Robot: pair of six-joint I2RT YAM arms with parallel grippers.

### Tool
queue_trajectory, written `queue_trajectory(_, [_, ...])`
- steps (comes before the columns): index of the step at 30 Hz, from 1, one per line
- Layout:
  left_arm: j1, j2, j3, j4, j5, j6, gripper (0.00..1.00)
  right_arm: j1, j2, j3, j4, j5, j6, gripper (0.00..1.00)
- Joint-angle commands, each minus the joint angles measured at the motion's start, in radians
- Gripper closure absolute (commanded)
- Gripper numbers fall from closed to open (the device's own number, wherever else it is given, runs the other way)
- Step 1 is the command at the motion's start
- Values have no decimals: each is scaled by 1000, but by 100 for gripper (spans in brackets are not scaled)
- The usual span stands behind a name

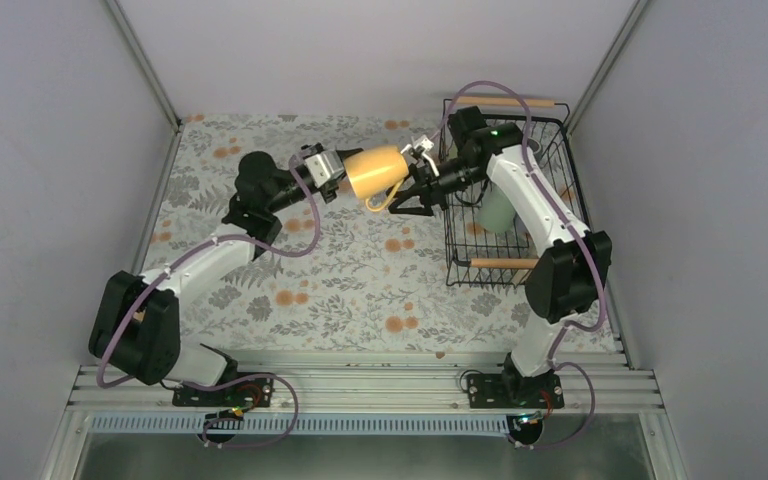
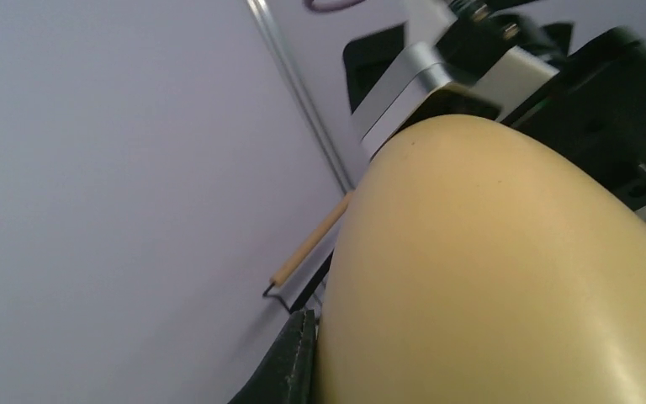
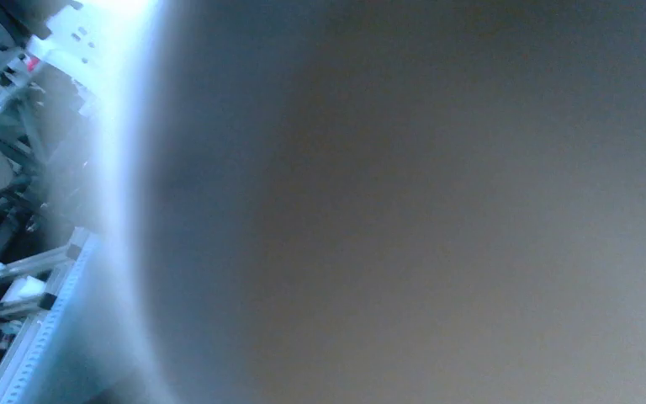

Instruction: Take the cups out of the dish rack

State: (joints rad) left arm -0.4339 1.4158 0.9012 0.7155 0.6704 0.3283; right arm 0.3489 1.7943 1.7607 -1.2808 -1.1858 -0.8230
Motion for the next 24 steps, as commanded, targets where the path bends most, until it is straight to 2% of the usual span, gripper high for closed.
queue_trajectory(1, [23,-68,123,-214,-127,51,98,8,7,59,-3,57,34,36])
queue_trajectory(4, [72,-85,210,-391,-159,110,98,8,-26,72,29,229,59,22])
queue_trajectory(6, [120,-87,281,-521,-172,152,98,6,-52,89,63,380,75,16])
queue_trajectory(12, [301,-66,455,-881,-148,333,98,-15,-113,125,101,793,65,10])
queue_trajectory(15, [384,-15,563,-1114,-112,525,98,-30,-101,130,124,951,95,10])
queue_trajectory(17, [439,36,645,-1256,-115,622,98,-59,-62,172,102,975,137,10])
queue_trajectory(19, [480,118,744,-1412,-171,732,98,-94,-7,235,81,967,184,0])
queue_trajectory(24, [569,360,1122,-1912,-268,1010,98,-149,45,277,99,937,221,0])
